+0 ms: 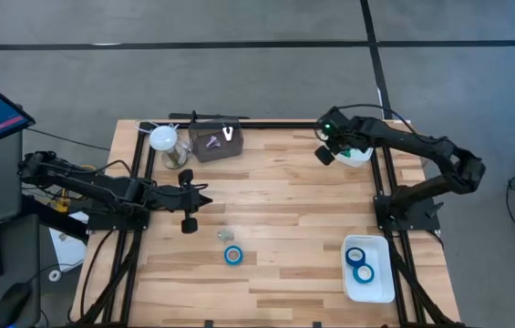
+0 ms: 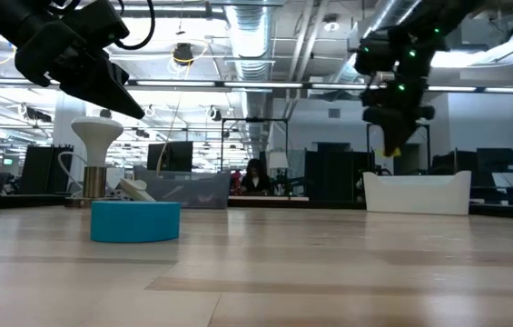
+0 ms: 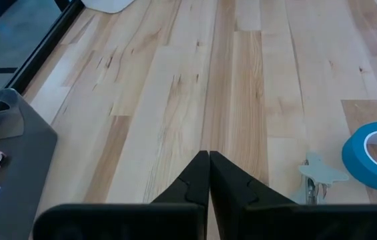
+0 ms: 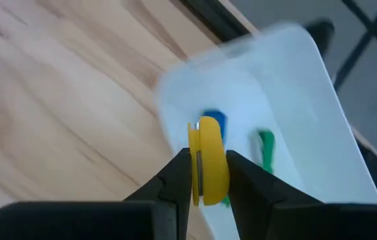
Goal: Pick and place Stapler, Stapler remover, tape
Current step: Put the yellow stapler into the top white bin
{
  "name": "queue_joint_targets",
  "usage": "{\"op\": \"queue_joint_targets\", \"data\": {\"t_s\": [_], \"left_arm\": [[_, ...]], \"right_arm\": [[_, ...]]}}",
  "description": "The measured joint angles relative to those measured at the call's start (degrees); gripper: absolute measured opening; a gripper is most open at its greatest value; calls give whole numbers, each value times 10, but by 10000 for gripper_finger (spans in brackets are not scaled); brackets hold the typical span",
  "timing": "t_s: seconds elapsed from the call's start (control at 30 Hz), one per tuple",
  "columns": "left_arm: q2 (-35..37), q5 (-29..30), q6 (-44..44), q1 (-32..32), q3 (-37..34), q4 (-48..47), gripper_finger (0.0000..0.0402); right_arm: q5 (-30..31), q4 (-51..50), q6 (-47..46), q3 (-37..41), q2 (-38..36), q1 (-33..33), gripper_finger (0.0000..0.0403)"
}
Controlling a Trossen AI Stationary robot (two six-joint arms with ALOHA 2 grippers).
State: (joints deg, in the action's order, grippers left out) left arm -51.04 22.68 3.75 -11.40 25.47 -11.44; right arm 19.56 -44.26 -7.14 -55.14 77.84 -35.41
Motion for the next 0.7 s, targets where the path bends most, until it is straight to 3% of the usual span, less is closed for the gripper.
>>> {"op": "queue_joint_targets", "data": {"t_s": [0.4,0.7], "left_arm": [[0,0,0,0,0,0,4],[0,0,0,0,0,1,4]], "right_arm": [[-27,3,-5,61,-17,-100,77],[-32,6,-5,71,-17,-127,77]]}}
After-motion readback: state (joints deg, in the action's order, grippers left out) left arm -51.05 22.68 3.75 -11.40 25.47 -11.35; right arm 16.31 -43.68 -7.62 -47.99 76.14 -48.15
